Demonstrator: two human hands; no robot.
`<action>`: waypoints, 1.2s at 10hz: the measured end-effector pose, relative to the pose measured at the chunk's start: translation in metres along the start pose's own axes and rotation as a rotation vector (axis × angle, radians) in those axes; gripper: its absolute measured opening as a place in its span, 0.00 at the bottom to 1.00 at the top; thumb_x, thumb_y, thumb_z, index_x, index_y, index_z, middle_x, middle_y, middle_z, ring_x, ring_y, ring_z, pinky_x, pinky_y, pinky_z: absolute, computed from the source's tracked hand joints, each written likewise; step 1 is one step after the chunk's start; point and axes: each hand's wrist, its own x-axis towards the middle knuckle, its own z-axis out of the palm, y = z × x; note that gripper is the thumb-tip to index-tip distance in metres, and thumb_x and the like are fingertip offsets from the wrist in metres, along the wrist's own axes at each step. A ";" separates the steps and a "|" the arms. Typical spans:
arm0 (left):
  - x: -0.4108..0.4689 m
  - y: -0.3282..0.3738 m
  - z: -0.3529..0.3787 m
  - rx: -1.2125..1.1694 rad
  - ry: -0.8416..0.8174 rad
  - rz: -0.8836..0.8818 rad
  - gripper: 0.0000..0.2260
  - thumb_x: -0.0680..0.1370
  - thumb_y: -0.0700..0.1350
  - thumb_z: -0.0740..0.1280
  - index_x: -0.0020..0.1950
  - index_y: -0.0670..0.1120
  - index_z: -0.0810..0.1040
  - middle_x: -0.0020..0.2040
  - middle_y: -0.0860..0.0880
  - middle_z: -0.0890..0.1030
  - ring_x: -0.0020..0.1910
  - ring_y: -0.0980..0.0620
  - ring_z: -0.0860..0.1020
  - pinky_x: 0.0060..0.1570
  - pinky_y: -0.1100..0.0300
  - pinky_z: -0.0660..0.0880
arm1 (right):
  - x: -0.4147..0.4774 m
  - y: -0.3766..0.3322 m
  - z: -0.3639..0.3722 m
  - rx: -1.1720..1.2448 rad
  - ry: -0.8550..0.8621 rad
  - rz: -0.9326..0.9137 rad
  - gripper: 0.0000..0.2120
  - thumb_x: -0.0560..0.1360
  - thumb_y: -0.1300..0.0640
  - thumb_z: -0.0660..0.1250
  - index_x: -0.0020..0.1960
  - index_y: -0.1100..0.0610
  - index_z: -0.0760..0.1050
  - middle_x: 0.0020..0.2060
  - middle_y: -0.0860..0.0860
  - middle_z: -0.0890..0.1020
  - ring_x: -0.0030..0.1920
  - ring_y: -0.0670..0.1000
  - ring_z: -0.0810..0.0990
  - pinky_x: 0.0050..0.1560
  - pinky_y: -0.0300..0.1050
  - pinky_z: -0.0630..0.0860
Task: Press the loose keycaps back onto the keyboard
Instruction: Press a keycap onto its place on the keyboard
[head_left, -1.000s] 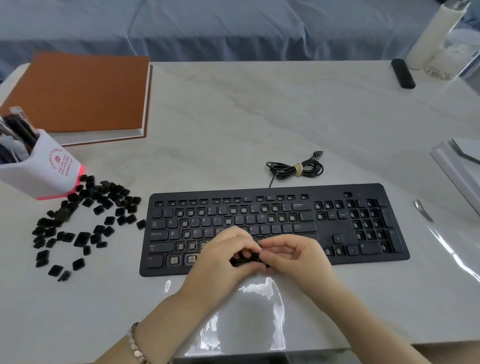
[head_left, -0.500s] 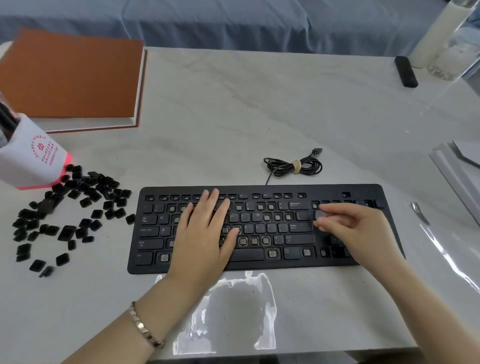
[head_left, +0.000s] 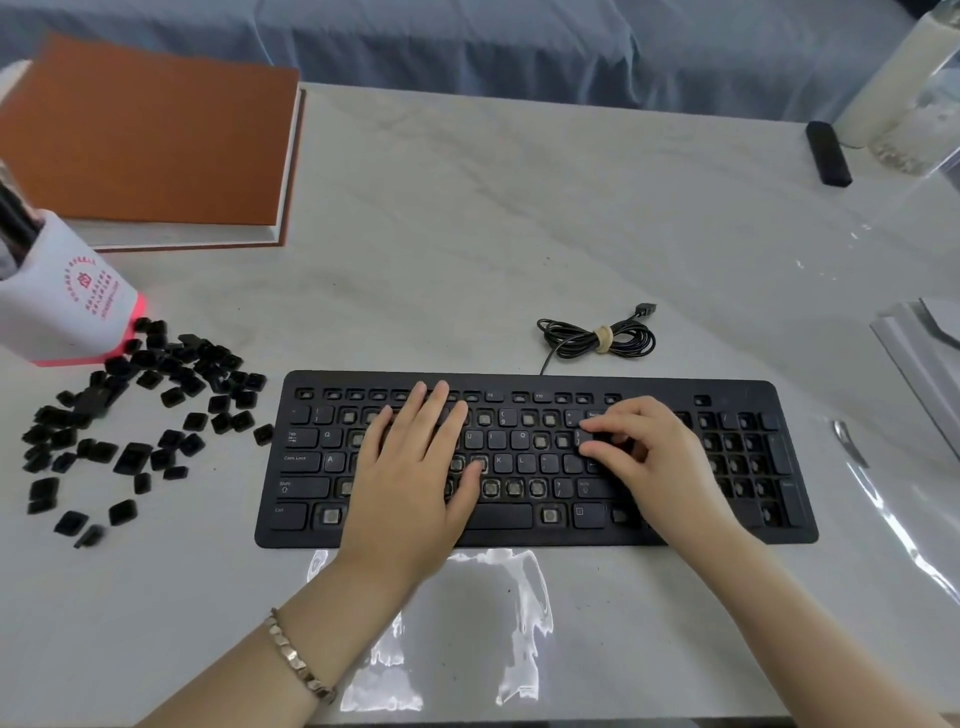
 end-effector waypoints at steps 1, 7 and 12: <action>0.000 0.000 0.001 -0.003 0.012 0.001 0.22 0.77 0.52 0.57 0.66 0.42 0.74 0.69 0.44 0.72 0.71 0.47 0.65 0.69 0.49 0.57 | 0.001 0.000 0.005 0.003 -0.001 0.000 0.06 0.70 0.59 0.72 0.47 0.52 0.82 0.43 0.40 0.74 0.45 0.35 0.72 0.45 0.22 0.63; 0.000 -0.002 0.002 0.007 0.024 0.013 0.22 0.77 0.52 0.57 0.66 0.42 0.75 0.69 0.43 0.73 0.70 0.45 0.67 0.68 0.48 0.59 | -0.001 0.008 0.001 -0.054 0.011 -0.048 0.06 0.71 0.62 0.71 0.47 0.56 0.82 0.43 0.41 0.73 0.43 0.31 0.71 0.44 0.21 0.63; 0.001 -0.001 0.003 -0.002 0.019 0.003 0.22 0.77 0.52 0.57 0.66 0.42 0.75 0.69 0.43 0.72 0.70 0.46 0.66 0.69 0.49 0.58 | -0.003 0.009 0.000 -0.029 0.053 -0.050 0.09 0.69 0.62 0.72 0.49 0.54 0.83 0.41 0.42 0.74 0.44 0.34 0.72 0.47 0.23 0.65</action>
